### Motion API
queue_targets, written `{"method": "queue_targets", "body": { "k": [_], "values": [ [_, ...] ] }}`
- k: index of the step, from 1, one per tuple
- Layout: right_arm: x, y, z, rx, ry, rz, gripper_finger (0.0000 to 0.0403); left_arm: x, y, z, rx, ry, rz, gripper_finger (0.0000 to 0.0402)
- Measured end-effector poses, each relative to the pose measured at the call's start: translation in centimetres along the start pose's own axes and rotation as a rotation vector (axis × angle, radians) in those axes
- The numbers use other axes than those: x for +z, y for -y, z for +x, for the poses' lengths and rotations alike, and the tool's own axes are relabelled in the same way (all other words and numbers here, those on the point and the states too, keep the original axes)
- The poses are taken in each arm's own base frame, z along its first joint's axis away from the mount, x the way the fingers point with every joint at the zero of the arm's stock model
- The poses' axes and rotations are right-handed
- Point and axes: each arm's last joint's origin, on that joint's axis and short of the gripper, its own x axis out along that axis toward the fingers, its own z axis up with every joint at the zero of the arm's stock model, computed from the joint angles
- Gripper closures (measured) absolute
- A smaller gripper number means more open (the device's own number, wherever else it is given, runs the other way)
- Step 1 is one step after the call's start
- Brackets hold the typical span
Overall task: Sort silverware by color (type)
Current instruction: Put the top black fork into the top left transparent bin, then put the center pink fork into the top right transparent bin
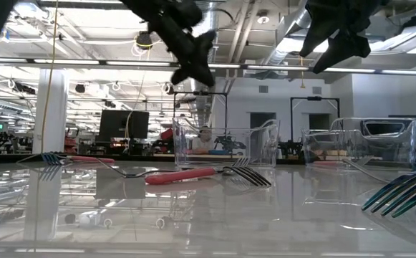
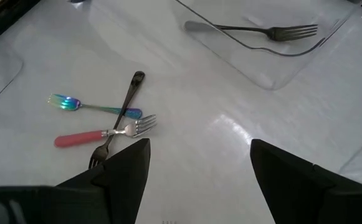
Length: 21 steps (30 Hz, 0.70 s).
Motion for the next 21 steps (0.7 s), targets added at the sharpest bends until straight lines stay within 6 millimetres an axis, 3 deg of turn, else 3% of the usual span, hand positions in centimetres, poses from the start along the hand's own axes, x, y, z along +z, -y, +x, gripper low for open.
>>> {"method": "queue_targets", "body": {
  "k": [6,9,17,21],
  "values": [
    [0.0,0.0,0.0,0.001,0.001,0.0,0.0101,1.0,-0.9,4.1,0.066,-0.131,0.116,0.0401],
    [-0.2,-0.2,-0.1,0.006,0.0,-0.001,0.0101,0.8,-0.7,5.2,0.073,-0.183,0.198,0.0388],
    [-0.5,-0.4,-0.3,0.011,0.004,-0.017,0.0101,0.4,1.9,5.6,0.208,-0.219,0.457,0.0282],
    [-0.4,-0.4,-0.3,0.001,0.014,-0.014,0.0101,1.4,3.3,3.5,0.277,-0.214,0.424,0.0241]
  ]
}}
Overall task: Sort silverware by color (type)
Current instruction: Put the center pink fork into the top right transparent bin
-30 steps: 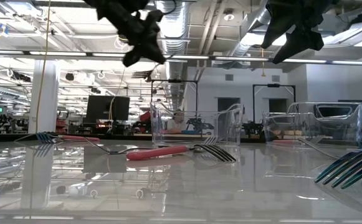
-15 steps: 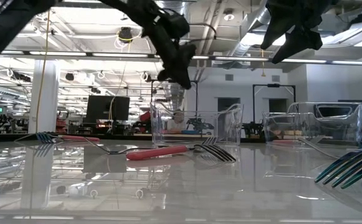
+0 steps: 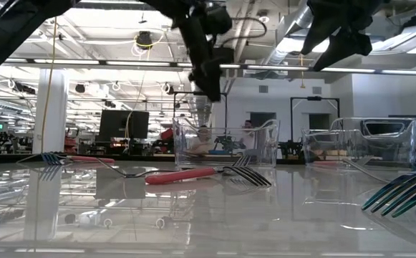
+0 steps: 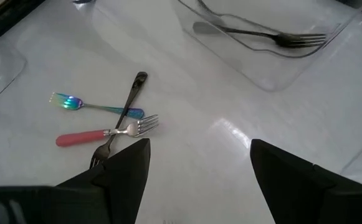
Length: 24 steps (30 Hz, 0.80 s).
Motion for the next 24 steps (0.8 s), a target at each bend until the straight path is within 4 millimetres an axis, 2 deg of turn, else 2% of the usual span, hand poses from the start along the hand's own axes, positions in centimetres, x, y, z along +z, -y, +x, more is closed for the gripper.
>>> {"method": "queue_targets", "body": {
  "k": [6,11,14,17,21,24],
  "values": [
    [0.2,0.1,0.1,-0.009,0.011,-0.065,0.0101,0.6,-0.6,-6.4,-0.097,-0.066,-0.098,0.0229],
    [0.4,0.3,0.2,-0.01,0.01,-0.161,0.0101,-1.1,0.6,-11.1,-0.177,-0.177,-0.146,0.0228],
    [0.4,0.3,0.2,-0.008,0.007,-0.209,0.0101,-2.5,2.4,-13.6,-0.201,-0.218,-0.19,0.0228],
    [0.4,0.2,0.2,0.008,-0.002,-0.24,0.0101,-4.1,5.2,-16.3,-0.236,-0.217,-0.187,0.0228],
    [0.5,0.0,0.2,0.037,-0.002,-0.294,0.0101,-7.8,9.1,-19.5,-0.241,-0.14,-0.164,0.0228],
    [0.5,-0.1,0.2,0.068,-0.016,-0.27,0.0101,-11.4,12.0,-20.6,-0.261,0.01,-0.155,0.0228]
  ]
}}
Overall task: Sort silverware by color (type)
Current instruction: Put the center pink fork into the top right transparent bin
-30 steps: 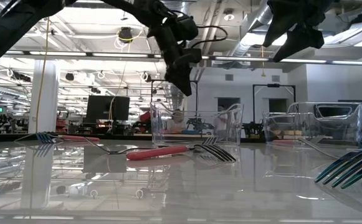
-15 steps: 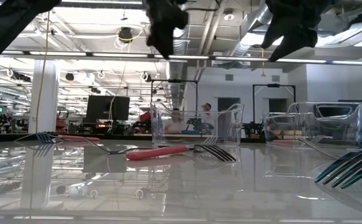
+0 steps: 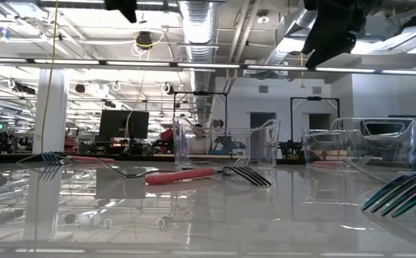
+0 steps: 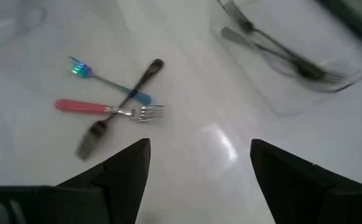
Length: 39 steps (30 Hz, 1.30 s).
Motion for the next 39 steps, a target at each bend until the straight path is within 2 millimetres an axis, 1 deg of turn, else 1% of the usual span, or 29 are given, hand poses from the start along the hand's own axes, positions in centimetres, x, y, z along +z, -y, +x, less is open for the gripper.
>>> {"method": "queue_targets", "body": {
  "k": [2,5,9,11,14,17,19,22,24,28,32,35,39],
  "values": [
    [0.1,-0.2,0.0,0.039,0.004,0.073,0.0101,-2.5,1.3,0.5,-0.051,0.127,-0.012,0.0228],
    [0.3,-1.3,0.2,0.095,0.027,0.184,0.0101,-5.9,2.3,2.4,-0.172,0.263,-0.054,0.0228],
    [0.1,-4.0,1.0,0.191,0.058,0.235,0.0101,-9.8,3.1,5.4,-0.346,0.322,-0.108,0.0228],
    [-0.4,-5.0,1.6,0.207,0.033,0.269,0.0101,-11.3,3.5,6.8,-0.392,0.318,-0.101,0.0228],
    [-1.4,-6.3,2.3,0.199,-0.032,0.371,0.0101,-12.5,4.0,8.1,-0.404,0.308,-0.082,0.0228],
    [-2.5,-8.0,2.1,0.21,-0.093,0.458,0.0101,-12.9,4.4,9.4,-0.359,0.278,-0.013,0.0228],
    [-3.4,-9.2,1.7,0.215,-0.135,0.489,0.0101,-12.7,4.7,10.4,-0.333,0.266,0.019,0.0228],
    [-4.9,-10.2,1.1,0.176,-0.206,0.49,0.0101,-12.4,5.1,12.0,-0.315,0.254,0.032,0.0228],
    [-6.1,-10.3,0.7,0.113,-0.259,0.475,0.0101,-12.2,5.5,13.2,-0.323,0.245,0.012,0.0228],
    [-8.7,-10.1,0.1,-0.033,-0.353,0.417,0.0101,-12.3,6.4,15.8,-0.305,0.227,-0.061,0.0228],
    [-10.9,-10.4,-0.6,-0.082,-0.466,0.308,0.0101,-12.3,7.0,18.5,-0.281,0.21,-0.121,0.0228],
    [-12.2,-10.8,-1.1,-0.092,-0.505,0.248,0.0101,-11.5,7.6,20.4,-0.247,0.169,-0.149,0.0228],
    [-14.0,-11.5,-1.3,-0.112,-0.495,0.149,0.0101,-9.7,8.6,22.6,-0.203,0.127,-0.145,0.0228]
  ]
}}
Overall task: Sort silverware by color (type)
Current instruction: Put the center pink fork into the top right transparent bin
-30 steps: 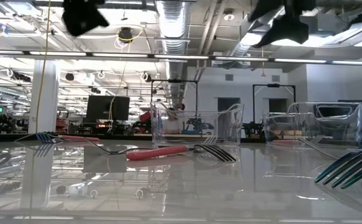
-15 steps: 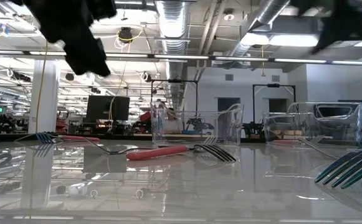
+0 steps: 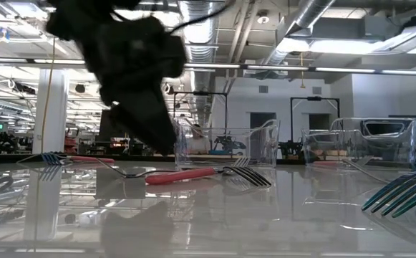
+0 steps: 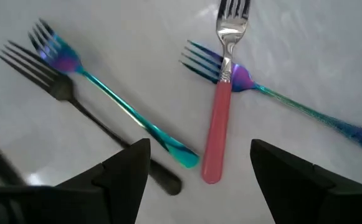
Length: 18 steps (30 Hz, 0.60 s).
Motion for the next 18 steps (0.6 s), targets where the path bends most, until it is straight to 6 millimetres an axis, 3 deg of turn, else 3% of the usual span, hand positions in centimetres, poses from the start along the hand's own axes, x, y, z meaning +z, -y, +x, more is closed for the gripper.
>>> {"method": "queue_targets", "body": {
  "k": [9,18],
  "values": [
    [-2.3,-1.0,2.6,-0.113,0.0,-0.1,0.0101,2.6,0.1,4.3,0.205,-0.131,-0.009,0.0228],
    [-2.5,-2.1,4.1,-0.087,0.008,-0.091,0.0101,2.8,0.2,5.1,0.251,-0.145,-0.003,0.0237]
  ]
}}
